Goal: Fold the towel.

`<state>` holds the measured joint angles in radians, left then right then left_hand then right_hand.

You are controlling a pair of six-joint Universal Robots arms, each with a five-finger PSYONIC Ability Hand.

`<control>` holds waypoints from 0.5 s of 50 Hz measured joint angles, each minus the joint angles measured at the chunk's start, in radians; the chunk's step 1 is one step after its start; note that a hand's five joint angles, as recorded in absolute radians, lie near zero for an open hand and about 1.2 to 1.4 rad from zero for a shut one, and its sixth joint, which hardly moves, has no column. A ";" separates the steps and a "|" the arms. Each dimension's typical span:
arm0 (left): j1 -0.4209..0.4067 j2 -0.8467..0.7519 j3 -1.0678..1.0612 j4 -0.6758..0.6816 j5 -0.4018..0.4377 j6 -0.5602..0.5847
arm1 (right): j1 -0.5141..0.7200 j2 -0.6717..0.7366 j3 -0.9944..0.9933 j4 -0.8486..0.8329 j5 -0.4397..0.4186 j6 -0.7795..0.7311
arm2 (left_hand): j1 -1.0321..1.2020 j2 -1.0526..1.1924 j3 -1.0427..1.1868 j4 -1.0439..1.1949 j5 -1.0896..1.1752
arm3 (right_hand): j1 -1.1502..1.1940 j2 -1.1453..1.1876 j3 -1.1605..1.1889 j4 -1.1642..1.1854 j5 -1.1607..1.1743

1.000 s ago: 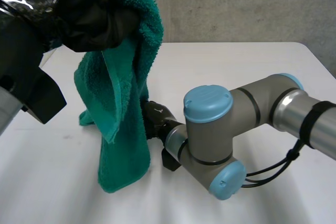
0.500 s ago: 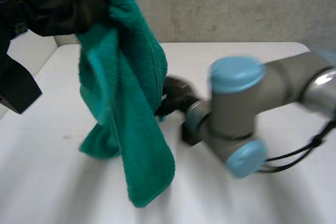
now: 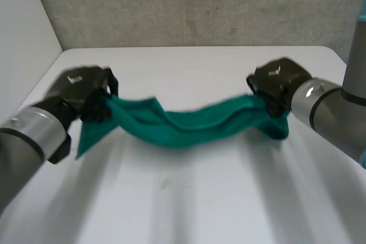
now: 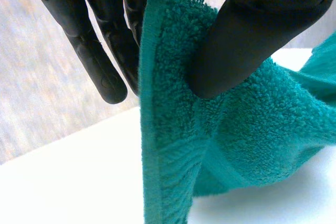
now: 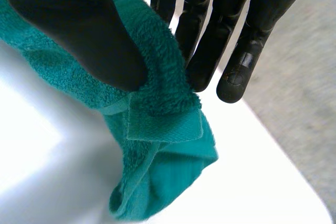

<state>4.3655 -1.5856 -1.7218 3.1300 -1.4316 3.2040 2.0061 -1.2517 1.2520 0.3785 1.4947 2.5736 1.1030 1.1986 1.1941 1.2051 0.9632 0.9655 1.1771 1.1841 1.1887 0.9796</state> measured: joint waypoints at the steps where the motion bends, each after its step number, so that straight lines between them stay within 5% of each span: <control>1: 0.000 0.000 0.000 0.000 0.000 0.000 | 0.000 0.000 0.000 0.000 0.000 0.000 | 0.000 0.000 0.000 0.000 0.000 | 0.000 0.000 0.000 0.000 0.000; 8: -0.002 -0.240 0.032 0.040 -0.007 0.001 | -0.009 0.051 0.048 0.070 -0.003 -0.072 | 0.000 0.000 0.000 0.000 0.000 | -0.005 -0.061 -0.067 -0.068 -0.033; 16: -0.003 -0.302 0.047 0.067 -0.010 0.000 | -0.009 0.096 0.082 0.010 -0.007 -0.017 | 0.000 0.000 0.000 0.000 0.000 | -0.154 -0.222 -0.240 -0.242 -0.183; 18: -0.004 -0.301 0.044 0.070 -0.011 0.000 | -0.009 0.100 0.110 -0.043 -0.012 0.029 | 0.000 0.000 0.000 0.000 0.000 | -0.332 -0.449 -0.456 -0.455 -0.405; 25: -0.010 -0.287 0.032 0.068 -0.013 -0.001 | -0.009 0.099 0.155 -0.123 -0.061 0.125 | 0.000 0.000 0.000 0.000 0.000 | -0.555 -0.710 -0.721 -0.726 -0.690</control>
<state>4.3557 -1.8728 -1.6894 3.1983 -1.4442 3.2031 1.9975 -1.1528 1.4075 0.2554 1.4333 2.6990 1.1030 1.1986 1.1941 1.2051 0.9632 0.4108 0.4669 0.4628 0.4624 0.2899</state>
